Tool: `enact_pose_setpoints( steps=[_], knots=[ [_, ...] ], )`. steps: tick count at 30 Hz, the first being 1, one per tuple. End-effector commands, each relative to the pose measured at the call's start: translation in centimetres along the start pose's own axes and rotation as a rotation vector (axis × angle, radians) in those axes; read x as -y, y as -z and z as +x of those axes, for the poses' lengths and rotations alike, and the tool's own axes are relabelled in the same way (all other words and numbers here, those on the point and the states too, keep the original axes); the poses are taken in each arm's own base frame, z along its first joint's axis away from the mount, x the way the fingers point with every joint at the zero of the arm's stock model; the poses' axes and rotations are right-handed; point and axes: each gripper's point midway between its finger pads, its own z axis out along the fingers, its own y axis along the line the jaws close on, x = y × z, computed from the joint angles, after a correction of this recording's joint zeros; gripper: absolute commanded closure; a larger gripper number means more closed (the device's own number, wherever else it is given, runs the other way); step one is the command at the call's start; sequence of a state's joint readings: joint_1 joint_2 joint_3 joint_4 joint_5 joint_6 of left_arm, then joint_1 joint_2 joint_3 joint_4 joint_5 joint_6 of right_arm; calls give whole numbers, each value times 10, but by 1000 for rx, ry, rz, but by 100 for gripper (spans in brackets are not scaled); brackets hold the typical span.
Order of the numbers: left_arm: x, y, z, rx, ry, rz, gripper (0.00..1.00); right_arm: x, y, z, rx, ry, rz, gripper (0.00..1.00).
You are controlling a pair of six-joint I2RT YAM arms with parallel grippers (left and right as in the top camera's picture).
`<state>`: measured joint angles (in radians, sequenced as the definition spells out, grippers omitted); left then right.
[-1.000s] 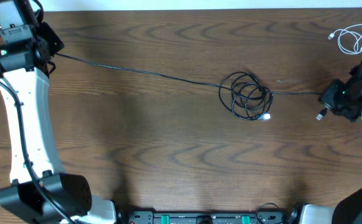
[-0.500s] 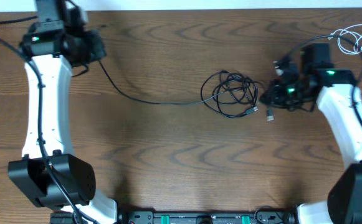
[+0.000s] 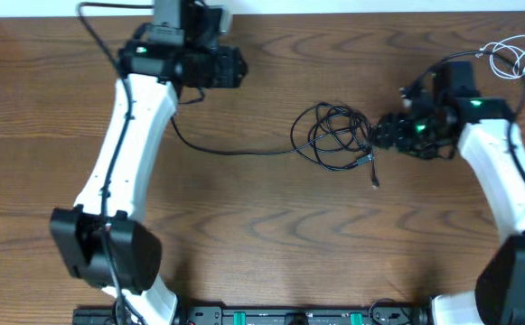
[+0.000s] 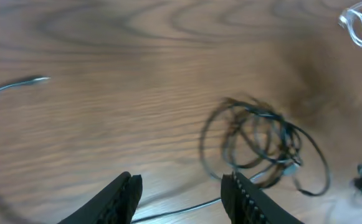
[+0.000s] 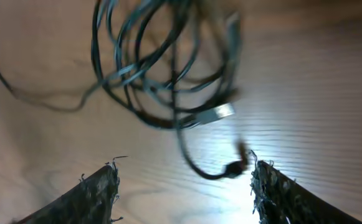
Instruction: Untangle cables
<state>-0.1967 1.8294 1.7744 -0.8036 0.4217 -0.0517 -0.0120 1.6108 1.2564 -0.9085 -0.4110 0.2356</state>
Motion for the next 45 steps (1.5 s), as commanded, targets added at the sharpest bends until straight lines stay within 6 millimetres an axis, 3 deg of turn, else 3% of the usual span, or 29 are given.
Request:
enact_pose_setpoints(
  steps=[1,7,12,14,19,24,28,31,35,39,45],
  knots=[
    [35,-50,20,-93,-32,91,53,15,43,-23,144,-70,29,32],
    [86,-123,62,-208,-131,157,53,41,59,-20,153,-141,61,32],
    [115,-165,85,-234,-196,198,53,42,57,-13,127,-118,69,32],
    [120,-186,94,-234,-217,196,53,42,57,-11,119,-116,71,32],
    [116,-216,103,-224,-240,162,53,39,53,-7,103,-104,70,31],
    [113,-231,104,-204,-248,159,53,41,49,-3,90,-105,74,31],
    [100,-238,105,-201,-251,93,54,41,47,-2,85,-104,74,31],
    [98,-238,104,-198,-252,79,55,41,47,-2,87,-103,73,31],
    [97,-236,115,-242,-238,85,64,40,47,-3,90,-101,72,30],
    [75,-229,136,-340,-307,-2,64,40,47,-3,90,-101,72,29],
    [58,-228,134,-336,-345,-98,59,40,47,-3,89,-101,73,28]
  ],
)
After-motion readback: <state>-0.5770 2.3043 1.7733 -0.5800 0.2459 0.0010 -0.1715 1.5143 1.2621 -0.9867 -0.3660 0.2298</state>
